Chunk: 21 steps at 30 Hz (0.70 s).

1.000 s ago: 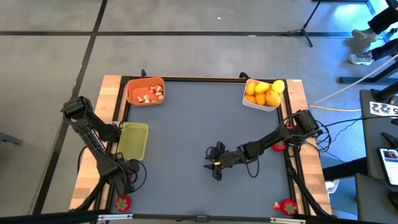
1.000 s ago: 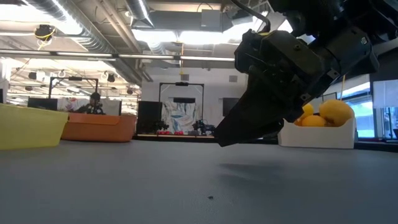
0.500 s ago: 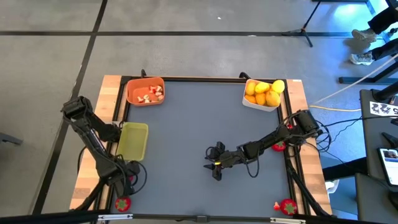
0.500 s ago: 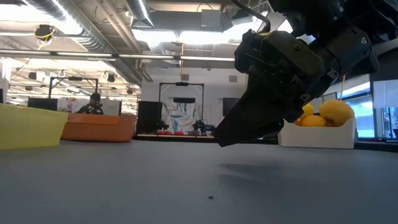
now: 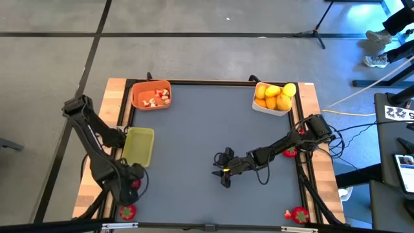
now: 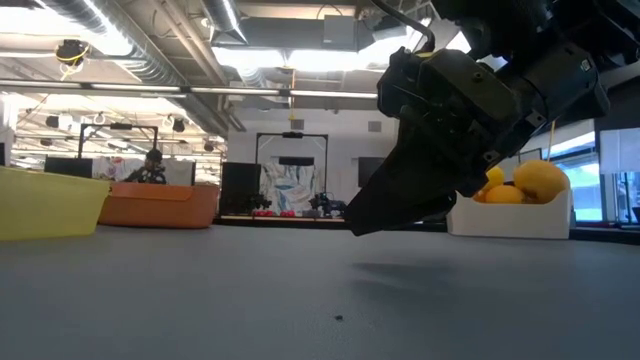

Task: Sort produce into baskets
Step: Put the red tomato into the yellow bin

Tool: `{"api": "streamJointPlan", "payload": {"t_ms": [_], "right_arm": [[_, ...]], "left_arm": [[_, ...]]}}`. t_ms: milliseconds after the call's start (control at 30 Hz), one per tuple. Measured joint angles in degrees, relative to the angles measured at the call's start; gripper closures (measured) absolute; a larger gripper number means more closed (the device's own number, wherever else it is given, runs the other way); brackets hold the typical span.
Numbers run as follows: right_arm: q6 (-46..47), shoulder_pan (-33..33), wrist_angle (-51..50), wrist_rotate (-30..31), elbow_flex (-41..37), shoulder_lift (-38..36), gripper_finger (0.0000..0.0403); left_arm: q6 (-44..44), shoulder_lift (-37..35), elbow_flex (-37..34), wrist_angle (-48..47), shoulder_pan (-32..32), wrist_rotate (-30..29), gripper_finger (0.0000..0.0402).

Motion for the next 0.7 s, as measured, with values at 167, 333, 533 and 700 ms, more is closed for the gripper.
{"api": "streamJointPlan", "payload": {"t_ms": [167,333,533,700], "right_arm": [[0.0,0.0,0.0,0.0,0.0,0.0,0.0196],[-0.2,0.0,0.0,0.0,0.0,0.0,0.0196],[-0.4,0.0,-0.1,0.0,0.0,0.0,0.0196],[-0.4,0.0,-0.1,0.0,0.0,0.0,0.0196]], "left_arm": [[-5.2,-5.9,0.0,-0.5,0.5,-6.1,0.0103],[-6.4,-11.0,0.0,-0.9,2.5,-14.0,0.0097],[-6.2,-14.6,0.0,-6.7,6.6,-17.1,0.0116],[-8.1,-15.2,0.0,-16.3,11.0,-18.9,0.0117]]}}
